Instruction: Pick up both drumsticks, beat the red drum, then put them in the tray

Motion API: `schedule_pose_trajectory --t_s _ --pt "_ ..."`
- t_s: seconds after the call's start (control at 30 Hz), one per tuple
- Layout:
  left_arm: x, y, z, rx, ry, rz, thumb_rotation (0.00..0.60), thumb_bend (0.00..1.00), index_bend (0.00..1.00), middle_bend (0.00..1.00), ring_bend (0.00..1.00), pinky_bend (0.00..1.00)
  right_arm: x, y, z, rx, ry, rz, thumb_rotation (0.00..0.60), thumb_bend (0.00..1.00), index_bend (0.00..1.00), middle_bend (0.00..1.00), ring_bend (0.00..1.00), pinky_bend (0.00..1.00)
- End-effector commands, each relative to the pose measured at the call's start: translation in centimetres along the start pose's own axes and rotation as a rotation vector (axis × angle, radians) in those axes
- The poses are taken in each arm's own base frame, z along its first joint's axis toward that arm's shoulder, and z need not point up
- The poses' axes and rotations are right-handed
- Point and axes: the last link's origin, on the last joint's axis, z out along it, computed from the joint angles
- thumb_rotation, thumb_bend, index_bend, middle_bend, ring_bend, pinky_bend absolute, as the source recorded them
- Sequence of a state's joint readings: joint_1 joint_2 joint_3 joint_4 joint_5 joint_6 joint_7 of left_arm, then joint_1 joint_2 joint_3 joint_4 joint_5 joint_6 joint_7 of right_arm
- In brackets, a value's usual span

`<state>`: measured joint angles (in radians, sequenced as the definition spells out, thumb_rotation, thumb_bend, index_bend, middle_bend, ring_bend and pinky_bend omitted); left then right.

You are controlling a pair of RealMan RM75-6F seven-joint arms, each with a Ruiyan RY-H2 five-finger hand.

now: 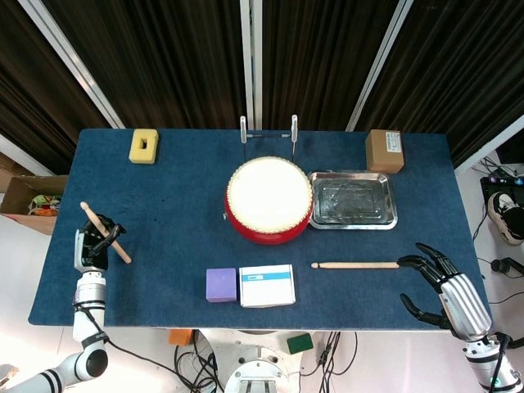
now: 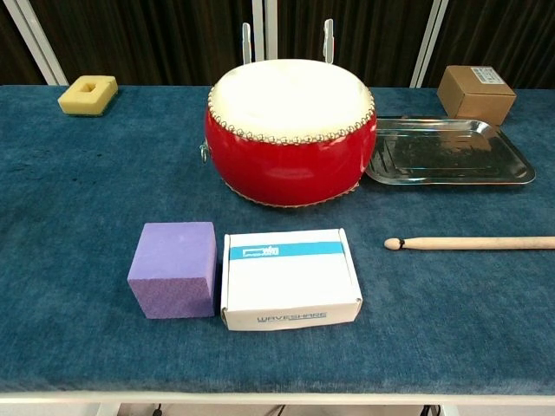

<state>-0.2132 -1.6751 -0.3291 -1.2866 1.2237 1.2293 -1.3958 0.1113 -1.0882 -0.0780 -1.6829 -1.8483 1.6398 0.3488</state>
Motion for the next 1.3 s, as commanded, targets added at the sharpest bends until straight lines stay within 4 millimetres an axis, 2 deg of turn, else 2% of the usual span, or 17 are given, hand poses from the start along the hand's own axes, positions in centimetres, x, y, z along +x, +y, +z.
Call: schedule_pose_trajectory --t_s 0.03,0.43,0.77,1.3 --pt "0.4 0.1 -0.3 -0.01 0.015 0.025 0.6 0.01 0.63 0.75 0.7 0.58 0.0 0.1 0.0 0.0 -0.002 0.002 0.6 0.33 0.31 0.31 0.09 0.2" --pt "0.5 -0.2 -1.4 -0.047 -0.001 0.181 0.6 0.0 0.68 0.81 0.75 0.66 0.0 0.1 0.1 0.001 -0.001 0.004 0.6 0.33 0.31 0.31 0.09 0.2" --pt "0.1 -1.6 -1.8 -0.008 0.0 0.256 0.6 0.0 0.7 0.83 0.76 0.71 0.1 0.1 0.1 -0.003 0.0 0.005 0.6 0.33 0.31 0.31 0.09 0.2" --pt "0.5 -4.4 -2.9 0.047 0.011 0.294 0.6 0.0 0.75 0.85 0.78 0.73 0.1 0.2 0.2 -0.008 -0.002 0.014 0.6 0.33 0.31 0.31 0.09 0.2"
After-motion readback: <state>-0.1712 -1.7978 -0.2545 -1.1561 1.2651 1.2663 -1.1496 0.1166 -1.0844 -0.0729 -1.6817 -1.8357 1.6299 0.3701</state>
